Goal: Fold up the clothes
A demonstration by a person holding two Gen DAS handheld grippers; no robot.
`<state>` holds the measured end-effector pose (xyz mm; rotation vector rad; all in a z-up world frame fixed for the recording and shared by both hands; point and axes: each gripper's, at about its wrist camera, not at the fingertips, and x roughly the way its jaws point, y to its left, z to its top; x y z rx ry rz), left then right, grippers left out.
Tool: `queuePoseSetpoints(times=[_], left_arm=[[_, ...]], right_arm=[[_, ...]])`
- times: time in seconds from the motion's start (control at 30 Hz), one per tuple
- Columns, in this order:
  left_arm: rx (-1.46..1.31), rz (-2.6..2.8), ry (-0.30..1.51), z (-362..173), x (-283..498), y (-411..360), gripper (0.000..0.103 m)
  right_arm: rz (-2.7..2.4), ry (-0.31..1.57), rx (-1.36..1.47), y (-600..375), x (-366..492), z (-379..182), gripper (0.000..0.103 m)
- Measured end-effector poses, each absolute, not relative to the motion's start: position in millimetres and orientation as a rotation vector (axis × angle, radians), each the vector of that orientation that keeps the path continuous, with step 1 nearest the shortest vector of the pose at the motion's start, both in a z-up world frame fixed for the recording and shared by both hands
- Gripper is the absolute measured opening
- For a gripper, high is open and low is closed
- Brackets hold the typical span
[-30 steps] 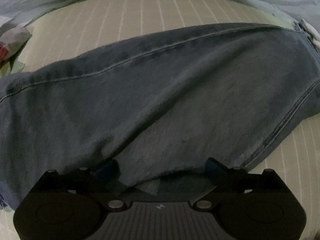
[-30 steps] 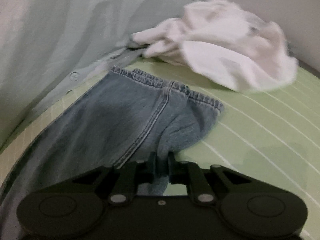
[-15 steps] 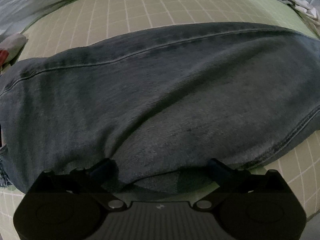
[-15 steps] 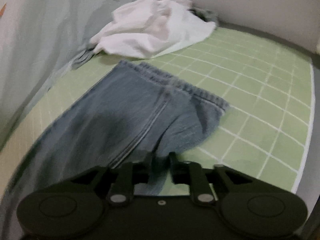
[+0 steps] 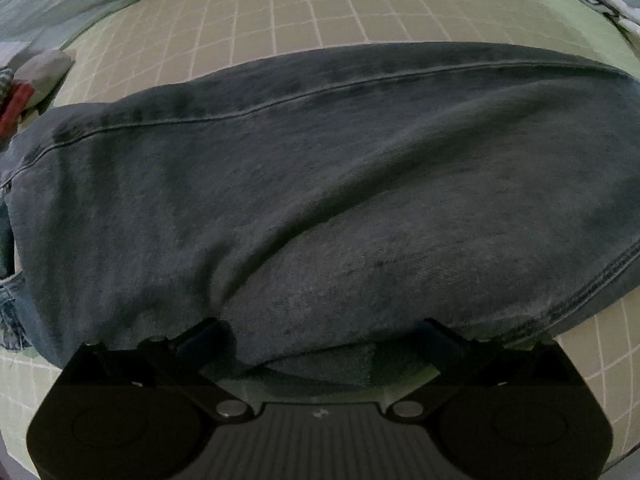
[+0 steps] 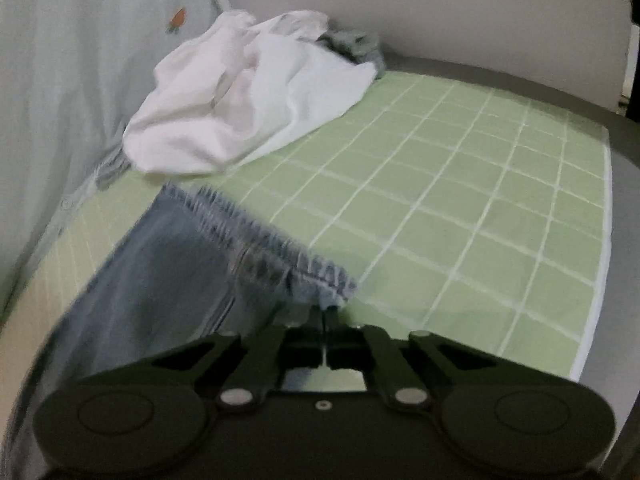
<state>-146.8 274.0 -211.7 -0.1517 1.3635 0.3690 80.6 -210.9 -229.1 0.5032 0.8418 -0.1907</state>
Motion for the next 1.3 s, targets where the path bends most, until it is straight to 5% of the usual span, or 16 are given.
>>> queuePoseSetpoints(times=[0.17, 0.23, 0.3, 0.33, 0.53, 0.87, 1.03, 1.2, 1.27, 1.3], left_arm=[[-0.154, 0.381, 1.366, -212.7, -141.8, 275.3, 0.103], [-0.154, 0.38, 1.365, -210.9, -133.3, 272.7, 0.103], [-0.155, 0.375, 1.366, -207.6, -130.7, 266.2, 0.103], [-0.157, 0.372, 1.365, -205.4, -144.2, 260.5, 0.103], [-0.154, 0.369, 1.365, -209.2, -149.6, 266.8, 0.103], [-0.155, 0.366, 1.373, -210.2, -146.5, 272.1, 0.103], [-0.157, 0.369, 1.376, -209.3, -146.3, 272.9, 0.103], [-0.158, 0.372, 1.378, -208.4, -146.2, 273.8, 0.103], [-0.158, 0.372, 1.379, -207.9, -145.8, 274.0, 0.103], [-0.159, 0.371, 1.379, -207.6, -145.5, 274.2, 0.103]], right_arm=[[-0.179, 0.862, 0.412, -202.4, 86.8, -227.4, 0.004], [-0.184, 0.858, 0.319, -190.1, 86.6, -221.1, 0.019], [-0.202, 0.82, 0.263, -181.6, 82.3, -213.9, 0.086], [-0.219, 0.79, 0.245, -178.6, 79.3, -210.0, 0.103], [-0.067, 0.635, 0.255, -158.0, 65.2, -194.1, 0.103], [-0.063, 0.752, 0.195, -135.3, 91.2, -225.1, 0.103], [-0.138, 0.802, 0.097, -131.7, 108.8, -227.1, 0.079], [-0.133, 0.833, 0.085, -135.2, 123.3, -227.9, 0.068], [-0.115, 0.835, 0.081, -136.0, 126.3, -226.0, 0.048], [-0.106, 0.836, 0.078, -136.3, 127.9, -225.0, 0.024]])
